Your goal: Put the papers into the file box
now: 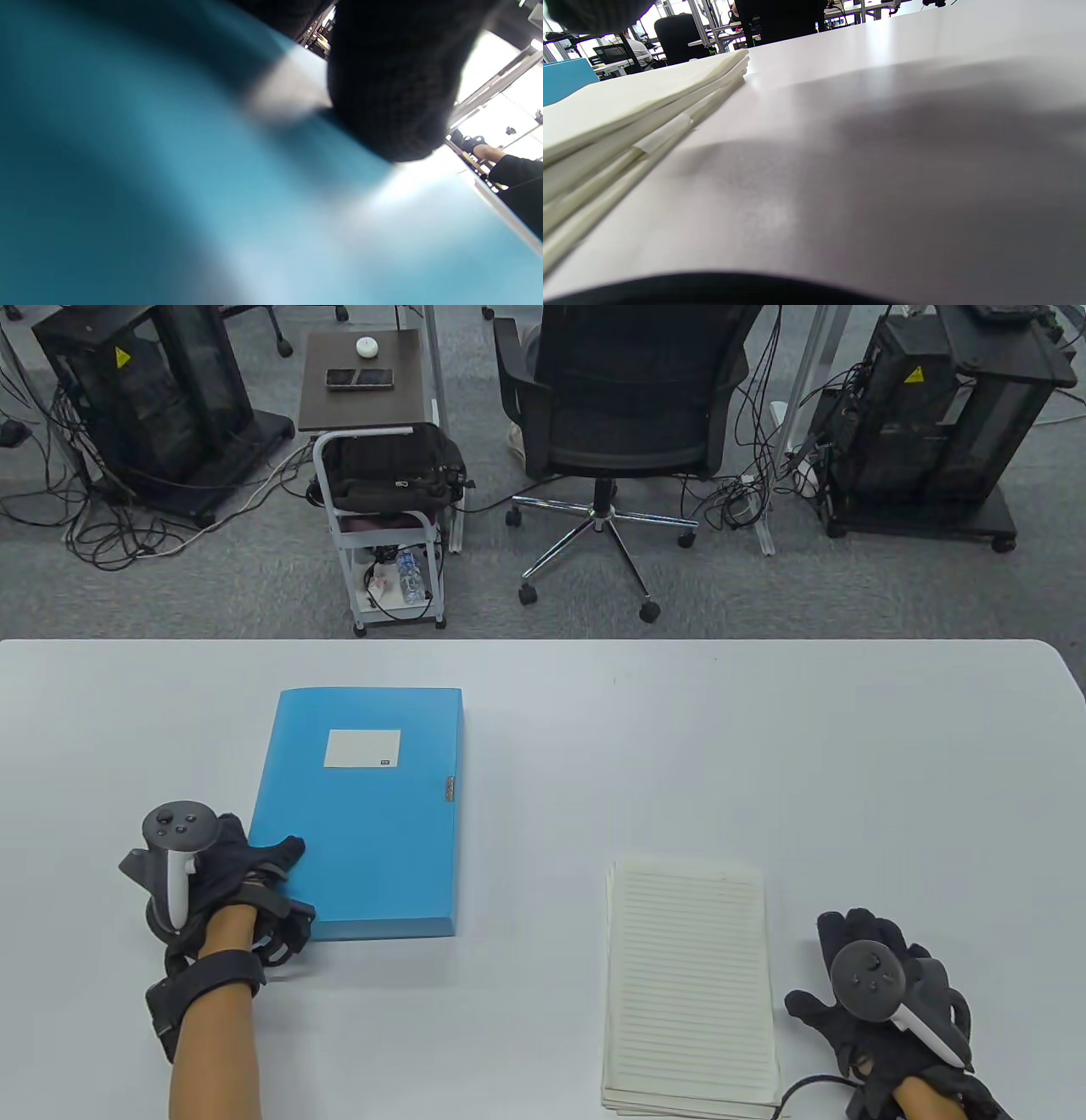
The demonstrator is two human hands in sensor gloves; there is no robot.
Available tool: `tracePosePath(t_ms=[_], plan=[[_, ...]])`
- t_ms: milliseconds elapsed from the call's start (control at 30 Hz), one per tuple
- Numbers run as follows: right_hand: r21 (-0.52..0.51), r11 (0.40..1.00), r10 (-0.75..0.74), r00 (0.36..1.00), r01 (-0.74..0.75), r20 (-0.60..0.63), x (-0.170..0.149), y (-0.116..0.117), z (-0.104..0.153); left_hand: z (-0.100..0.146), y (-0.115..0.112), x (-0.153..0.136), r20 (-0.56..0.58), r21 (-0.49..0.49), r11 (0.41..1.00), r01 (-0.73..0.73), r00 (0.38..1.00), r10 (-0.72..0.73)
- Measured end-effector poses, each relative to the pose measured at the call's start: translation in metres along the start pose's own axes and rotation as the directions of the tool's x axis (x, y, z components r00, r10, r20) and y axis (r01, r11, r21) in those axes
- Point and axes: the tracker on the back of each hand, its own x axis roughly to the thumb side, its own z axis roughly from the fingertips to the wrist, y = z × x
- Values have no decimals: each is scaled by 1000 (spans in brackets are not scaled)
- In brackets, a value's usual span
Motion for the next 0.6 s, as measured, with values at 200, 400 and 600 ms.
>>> tracePosePath(t_ms=[200, 400, 600], plan=[[13, 1000, -6, 1000, 6, -2, -2, 1, -1, -9, -3, -9, -59, -106, 983, -149, 988, 143], [18, 1000, -20, 1000, 20, -14, -7, -1, -1, -4, 0, -16, -130, -44, 988, -150, 981, 143], [19, 999, -36, 999, 36, -6, -8, -2, -1, -1, -3, -15, -97, -41, 987, -156, 984, 152]])
